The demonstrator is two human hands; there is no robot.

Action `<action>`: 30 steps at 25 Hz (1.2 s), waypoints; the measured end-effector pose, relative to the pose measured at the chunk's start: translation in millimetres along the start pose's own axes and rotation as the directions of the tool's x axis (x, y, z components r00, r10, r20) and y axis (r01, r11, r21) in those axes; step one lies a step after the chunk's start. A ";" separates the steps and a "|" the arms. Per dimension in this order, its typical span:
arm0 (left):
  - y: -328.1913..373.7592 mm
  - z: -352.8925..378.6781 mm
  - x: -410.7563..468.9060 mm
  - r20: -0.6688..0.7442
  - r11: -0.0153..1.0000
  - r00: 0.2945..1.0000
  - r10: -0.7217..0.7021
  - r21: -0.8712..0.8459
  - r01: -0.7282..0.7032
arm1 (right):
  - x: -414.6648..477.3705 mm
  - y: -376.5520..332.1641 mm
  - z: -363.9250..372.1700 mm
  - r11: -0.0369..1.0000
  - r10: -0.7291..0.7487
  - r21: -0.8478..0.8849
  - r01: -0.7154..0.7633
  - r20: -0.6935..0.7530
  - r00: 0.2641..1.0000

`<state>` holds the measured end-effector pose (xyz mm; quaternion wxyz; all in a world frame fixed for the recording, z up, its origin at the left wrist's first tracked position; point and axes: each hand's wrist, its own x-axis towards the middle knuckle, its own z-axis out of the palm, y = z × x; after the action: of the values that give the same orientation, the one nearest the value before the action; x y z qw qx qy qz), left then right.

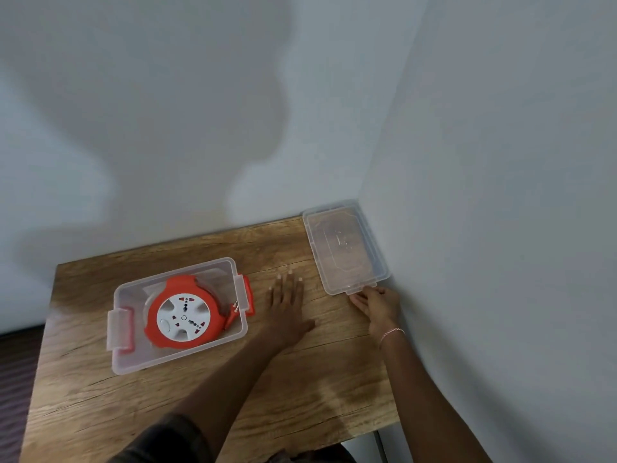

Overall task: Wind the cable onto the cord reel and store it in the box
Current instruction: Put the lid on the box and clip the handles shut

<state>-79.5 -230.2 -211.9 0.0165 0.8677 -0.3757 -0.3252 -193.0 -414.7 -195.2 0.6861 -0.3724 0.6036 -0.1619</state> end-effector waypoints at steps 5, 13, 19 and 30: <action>18.3 -60.0 -8.9 -0.061 0.799 0.997 -0.039 -0.601 -0.006 | -24.8 2.1 -7.5 0.981 -0.190 0.063 0.182 0.158 0.969; -46.9 -206.0 -85.7 -0.217 -0.070 0.921 -0.324 -0.965 -0.252 | -77.4 -35.5 22.4 0.567 -0.737 -0.240 0.788 0.281 0.615; -154.4 -183.8 -188.1 -0.285 0.273 0.875 -0.391 -0.944 -0.185 | -124.4 -20.8 94.1 0.350 -0.829 -0.192 0.917 0.392 0.398; -210.7 -96.9 -215.0 -0.258 0.311 0.572 -0.778 -0.950 -0.005 | -171.2 31.5 137.2 0.583 -0.430 -0.374 0.721 0.611 0.664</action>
<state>2.7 42.5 -74.4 0.5175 0.8372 0.1403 -0.1076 -107.5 -235.3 -97.1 0.5612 -0.7725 0.2818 -0.0945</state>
